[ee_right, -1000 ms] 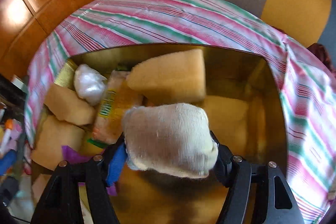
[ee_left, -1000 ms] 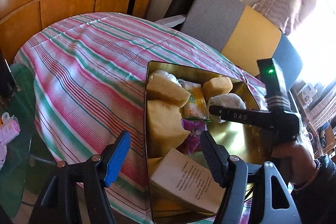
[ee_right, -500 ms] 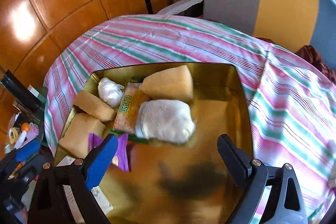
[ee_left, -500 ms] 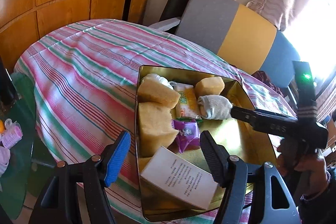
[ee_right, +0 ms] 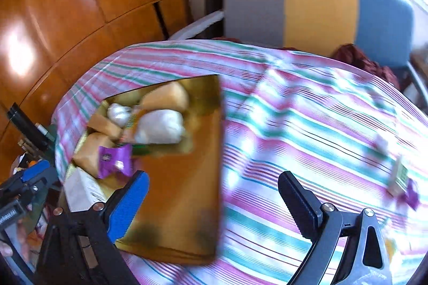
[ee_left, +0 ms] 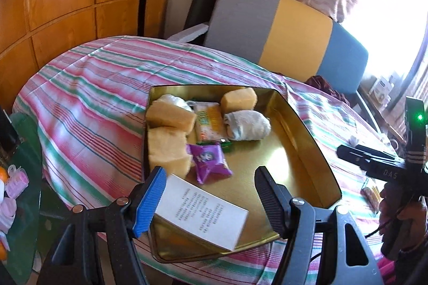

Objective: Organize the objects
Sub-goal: 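Move both grippers back toward the remaining items on the table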

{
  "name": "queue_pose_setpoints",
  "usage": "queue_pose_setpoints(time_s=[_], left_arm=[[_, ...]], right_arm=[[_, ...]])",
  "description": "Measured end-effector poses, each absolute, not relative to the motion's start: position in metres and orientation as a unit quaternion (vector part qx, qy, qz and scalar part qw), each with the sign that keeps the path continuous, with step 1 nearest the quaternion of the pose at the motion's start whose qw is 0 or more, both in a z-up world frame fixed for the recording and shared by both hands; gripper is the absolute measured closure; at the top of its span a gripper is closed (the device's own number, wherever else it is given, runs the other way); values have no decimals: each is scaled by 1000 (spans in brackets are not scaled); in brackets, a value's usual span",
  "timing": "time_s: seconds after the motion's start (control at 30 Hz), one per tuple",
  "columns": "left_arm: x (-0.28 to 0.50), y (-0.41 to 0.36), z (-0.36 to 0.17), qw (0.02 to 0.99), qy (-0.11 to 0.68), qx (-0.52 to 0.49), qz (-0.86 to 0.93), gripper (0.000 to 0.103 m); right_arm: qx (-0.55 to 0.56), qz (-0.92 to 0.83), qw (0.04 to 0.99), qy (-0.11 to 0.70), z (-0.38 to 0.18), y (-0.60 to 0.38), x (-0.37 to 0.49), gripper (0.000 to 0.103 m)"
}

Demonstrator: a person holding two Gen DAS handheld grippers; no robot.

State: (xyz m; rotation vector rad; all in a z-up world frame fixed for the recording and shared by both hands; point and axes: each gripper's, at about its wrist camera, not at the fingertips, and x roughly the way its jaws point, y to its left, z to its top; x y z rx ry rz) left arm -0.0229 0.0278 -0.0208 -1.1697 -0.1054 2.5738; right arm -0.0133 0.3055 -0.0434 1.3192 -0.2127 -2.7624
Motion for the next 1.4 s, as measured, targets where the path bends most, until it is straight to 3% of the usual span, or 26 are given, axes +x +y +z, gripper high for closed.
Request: queue_pose_setpoints(time_s=[0.47, 0.67, 0.87, 1.4], left_arm=[[-8, 88, -12, 200, 33, -402, 893, 34], [-3, 119, -11, 216, 64, -402, 888, 34], [-1, 153, -13, 254, 74, -413, 872, 34], [3, 241, -29, 326, 118, -451, 823, 36]], right_arm=[[395, -890, -191, -120, -43, 501, 60, 5], [373, -848, -299, -229, -66, 576, 95, 5], [350, -827, -314, -309, -68, 602, 112, 5], [317, -790, -342, -398, -76, 624, 141, 5]])
